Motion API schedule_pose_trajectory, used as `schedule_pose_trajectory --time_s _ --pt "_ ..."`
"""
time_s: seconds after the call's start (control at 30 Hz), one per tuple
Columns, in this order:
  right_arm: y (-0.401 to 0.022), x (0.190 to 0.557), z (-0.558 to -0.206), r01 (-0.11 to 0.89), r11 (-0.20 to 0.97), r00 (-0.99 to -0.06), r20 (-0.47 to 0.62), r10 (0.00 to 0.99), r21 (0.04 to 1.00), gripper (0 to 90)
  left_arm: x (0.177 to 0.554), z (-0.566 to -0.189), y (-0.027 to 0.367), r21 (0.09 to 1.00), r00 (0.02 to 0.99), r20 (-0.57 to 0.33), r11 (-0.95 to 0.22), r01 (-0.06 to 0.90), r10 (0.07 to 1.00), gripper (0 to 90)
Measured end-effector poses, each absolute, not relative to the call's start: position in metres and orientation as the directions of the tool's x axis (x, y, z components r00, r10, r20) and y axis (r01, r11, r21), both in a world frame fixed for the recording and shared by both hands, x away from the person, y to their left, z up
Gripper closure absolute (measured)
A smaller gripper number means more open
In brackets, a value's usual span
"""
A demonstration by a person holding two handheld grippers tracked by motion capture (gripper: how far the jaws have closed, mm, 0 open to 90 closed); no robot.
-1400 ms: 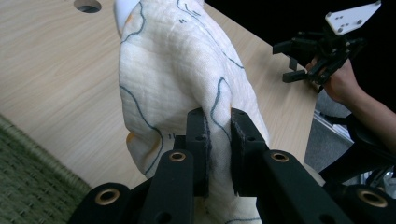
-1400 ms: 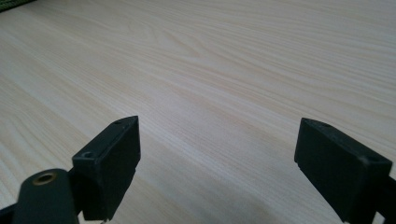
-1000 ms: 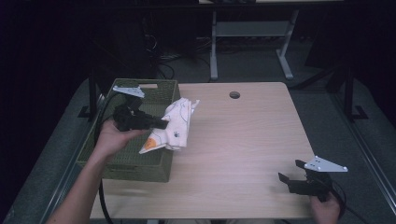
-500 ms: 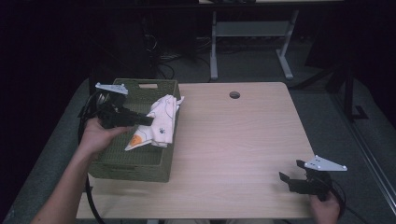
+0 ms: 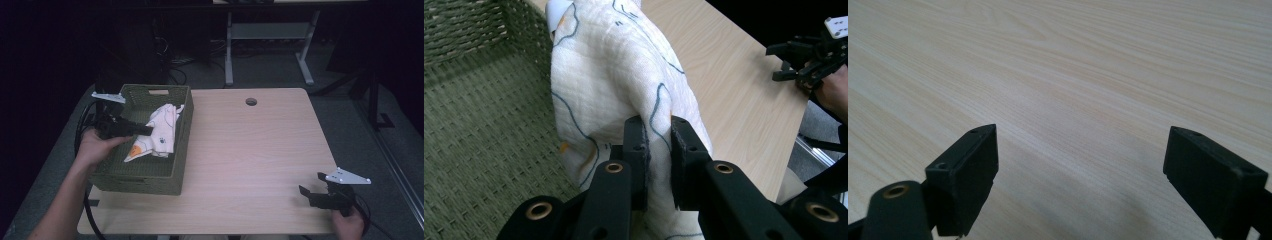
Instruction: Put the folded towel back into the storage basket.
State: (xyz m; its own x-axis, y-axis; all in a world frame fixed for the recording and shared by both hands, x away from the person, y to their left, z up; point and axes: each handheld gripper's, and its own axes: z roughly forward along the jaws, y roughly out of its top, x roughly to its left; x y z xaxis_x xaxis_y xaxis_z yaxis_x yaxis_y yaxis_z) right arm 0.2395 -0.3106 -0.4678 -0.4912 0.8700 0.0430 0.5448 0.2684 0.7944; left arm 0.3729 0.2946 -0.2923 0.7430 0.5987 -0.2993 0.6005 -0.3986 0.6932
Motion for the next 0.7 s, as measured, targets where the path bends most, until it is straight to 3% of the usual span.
schedule_pose_trajectory --time_s 0.7 --pt "-0.312 0.239 -0.468 0.550 0.262 -0.481 0.045 0.875 0.793 14.0 0.394 -0.328 0.308 0.605 0.713 -0.263 -0.465 0.647 0.650 79.1"
